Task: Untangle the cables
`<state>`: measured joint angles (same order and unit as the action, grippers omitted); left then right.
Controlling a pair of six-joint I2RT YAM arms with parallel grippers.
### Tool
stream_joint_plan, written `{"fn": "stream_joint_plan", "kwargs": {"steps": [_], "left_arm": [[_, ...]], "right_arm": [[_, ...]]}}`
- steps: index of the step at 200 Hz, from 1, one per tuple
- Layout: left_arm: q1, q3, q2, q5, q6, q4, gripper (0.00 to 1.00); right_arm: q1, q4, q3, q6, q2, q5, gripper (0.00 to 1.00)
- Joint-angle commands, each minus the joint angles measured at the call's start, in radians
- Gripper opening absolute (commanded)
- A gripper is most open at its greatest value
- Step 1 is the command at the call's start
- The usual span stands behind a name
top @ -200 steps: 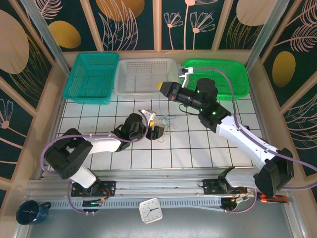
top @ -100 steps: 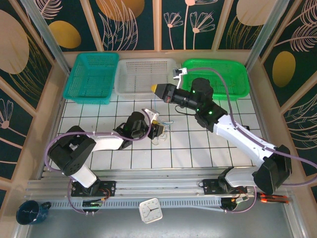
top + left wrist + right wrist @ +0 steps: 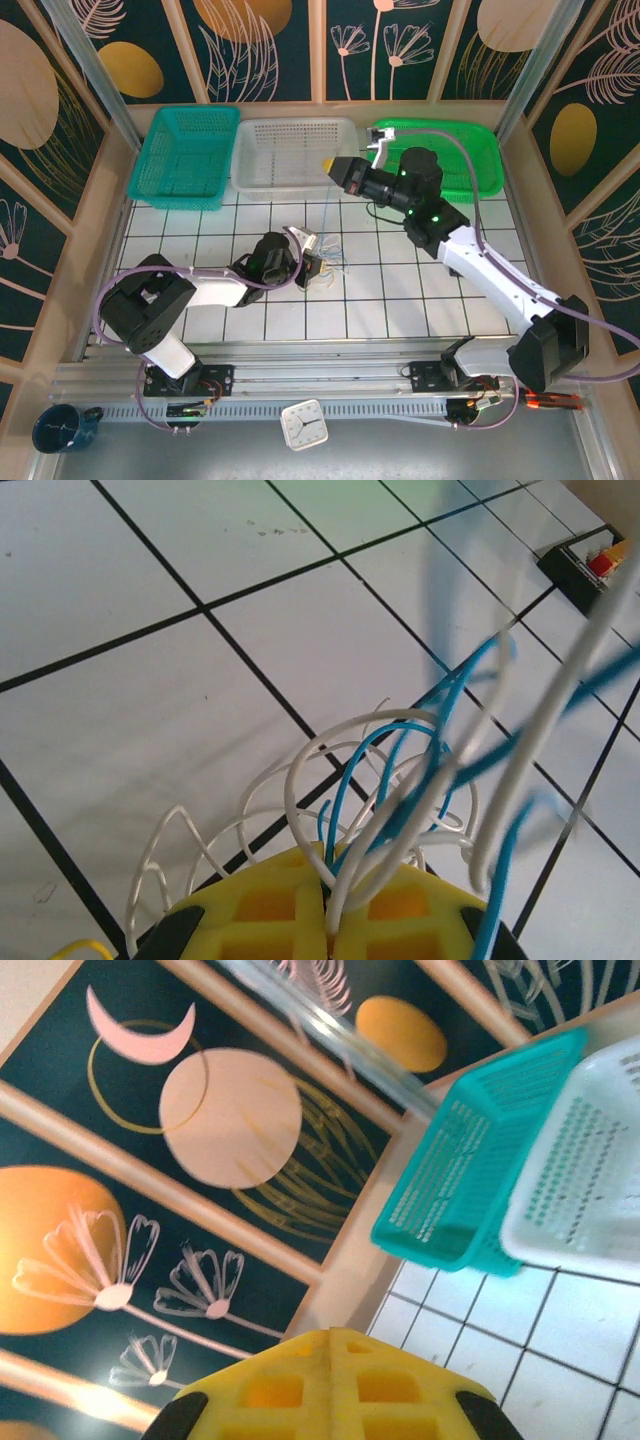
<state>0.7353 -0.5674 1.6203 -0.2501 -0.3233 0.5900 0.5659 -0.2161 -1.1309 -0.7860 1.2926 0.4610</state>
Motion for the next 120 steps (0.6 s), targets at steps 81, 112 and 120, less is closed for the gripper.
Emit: {"fn": "stream_joint_plan", "kwargs": {"steps": [81,112,120], "left_arm": [[-0.004,0.075,-0.006,0.031,-0.054,0.057,0.0],[-0.004,0.077,-0.013,0.035,-0.056,0.059,0.0],[-0.004,0.076,-0.015,0.037,-0.056,0.058,0.0]], "right_arm": [[-0.379,-0.134,-0.037,-0.124,-0.228,-0.003,0.0],[-0.344,-0.163,-0.001,-0.137,-0.208,0.056,0.0],[-0.318,-0.156,0.013,-0.123,-0.201,0.059,0.0]]}}
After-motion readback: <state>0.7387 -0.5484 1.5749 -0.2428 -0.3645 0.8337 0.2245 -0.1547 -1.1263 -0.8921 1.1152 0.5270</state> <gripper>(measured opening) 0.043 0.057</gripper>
